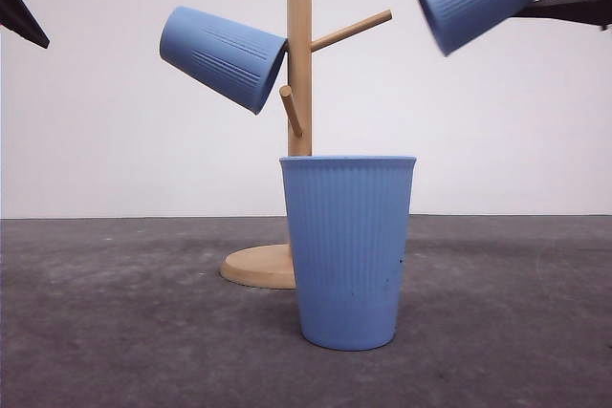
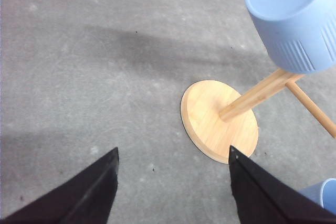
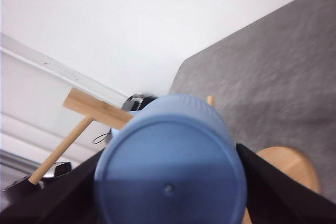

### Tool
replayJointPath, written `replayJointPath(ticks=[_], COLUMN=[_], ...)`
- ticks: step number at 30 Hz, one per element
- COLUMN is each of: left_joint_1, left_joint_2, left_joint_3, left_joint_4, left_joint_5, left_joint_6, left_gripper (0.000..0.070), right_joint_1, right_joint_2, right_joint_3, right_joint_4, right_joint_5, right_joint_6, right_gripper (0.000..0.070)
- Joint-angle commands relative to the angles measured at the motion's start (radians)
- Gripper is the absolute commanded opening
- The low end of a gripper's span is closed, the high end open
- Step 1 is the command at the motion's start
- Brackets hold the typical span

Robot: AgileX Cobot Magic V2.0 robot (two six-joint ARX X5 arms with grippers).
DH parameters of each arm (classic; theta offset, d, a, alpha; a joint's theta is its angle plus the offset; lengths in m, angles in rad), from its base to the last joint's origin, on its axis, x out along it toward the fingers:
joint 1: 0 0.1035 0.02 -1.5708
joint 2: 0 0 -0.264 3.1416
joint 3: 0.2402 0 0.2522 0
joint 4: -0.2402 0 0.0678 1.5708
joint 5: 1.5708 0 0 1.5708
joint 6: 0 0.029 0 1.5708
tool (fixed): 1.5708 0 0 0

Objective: Place three cups

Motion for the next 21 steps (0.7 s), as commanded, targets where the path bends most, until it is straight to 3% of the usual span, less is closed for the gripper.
replayJointPath(ticks=[1,13,21], left_joint_1=[-0.001,-0.001,0.000], left_joint_2=[0.002,0.002,0.002], left_joint_3=[0.010,0.010,0.010], left_joint_4=[0.011,0.011,0.011], left_joint_5=[0.003,0.003,0.002], left_joint_6=[0.000,0.000,0.001], left_gripper=[0.0380,0.0380,0.0380], right_joint_1=[0.014,0.101,0.179], right_joint_2=[0.027,0.197,0.257], right_joint_3=[0.030,0.190,0.196], right_joint_4=[0.016,0.010,-0.041], right_joint_5=[-0.001,-0.031,-0.010], right_joint_6=[0.038,0.027,-0.042], right_gripper=[0.0360,0.0360,0.0360])
